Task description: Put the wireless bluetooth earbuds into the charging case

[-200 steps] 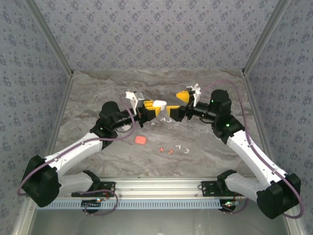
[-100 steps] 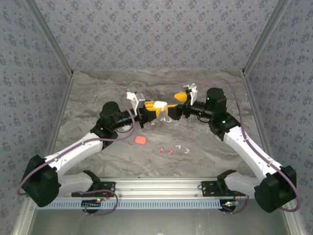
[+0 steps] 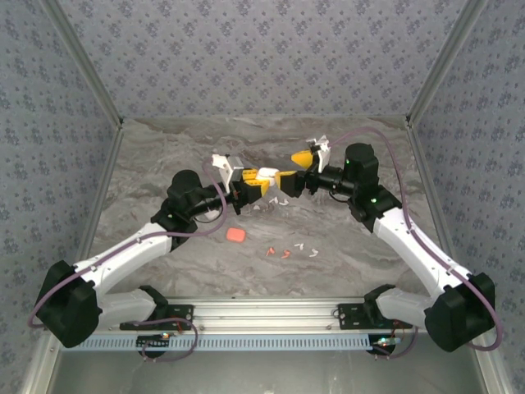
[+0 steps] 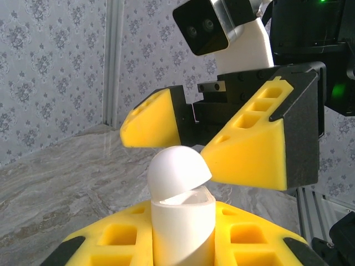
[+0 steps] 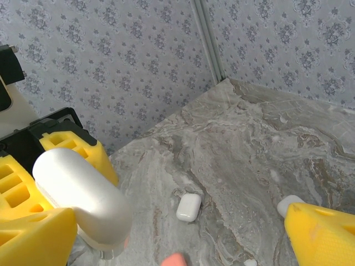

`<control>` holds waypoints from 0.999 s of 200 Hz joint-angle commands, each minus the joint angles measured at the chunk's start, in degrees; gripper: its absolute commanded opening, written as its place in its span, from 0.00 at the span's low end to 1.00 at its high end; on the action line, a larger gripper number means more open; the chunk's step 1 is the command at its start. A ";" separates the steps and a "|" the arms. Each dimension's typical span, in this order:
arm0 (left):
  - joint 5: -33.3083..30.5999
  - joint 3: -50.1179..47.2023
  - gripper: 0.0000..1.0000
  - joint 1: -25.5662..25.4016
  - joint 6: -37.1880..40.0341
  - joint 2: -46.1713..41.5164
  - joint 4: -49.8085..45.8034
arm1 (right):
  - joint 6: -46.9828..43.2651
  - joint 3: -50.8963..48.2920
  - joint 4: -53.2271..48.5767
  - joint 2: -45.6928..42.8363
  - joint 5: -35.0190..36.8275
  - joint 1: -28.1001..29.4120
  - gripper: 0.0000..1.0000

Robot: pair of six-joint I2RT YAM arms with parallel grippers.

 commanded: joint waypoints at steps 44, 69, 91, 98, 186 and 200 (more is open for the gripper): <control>3.32 2.52 0.00 -0.99 2.16 -2.20 0.60 | 1.57 3.46 0.55 1.86 1.49 -0.65 0.98; 2.73 2.24 0.00 -1.07 2.98 -2.42 -0.28 | 2.00 3.41 0.75 1.45 0.10 -0.92 0.98; -0.03 1.14 0.00 -1.01 4.55 -3.36 -1.33 | 2.25 3.27 0.22 -0.41 -0.68 -1.41 0.98; -1.50 0.33 0.00 -0.98 5.11 -3.88 -1.42 | 2.31 3.18 -0.20 -1.20 -0.60 -1.63 0.98; -12.47 -6.57 0.00 -1.07 10.00 -13.40 -6.93 | 6.76 6.53 -24.07 5.22 17.26 -2.37 0.91; -12.91 -6.71 0.00 -1.07 10.39 -14.43 -8.09 | 8.31 7.33 -26.75 8.87 19.74 -1.74 0.88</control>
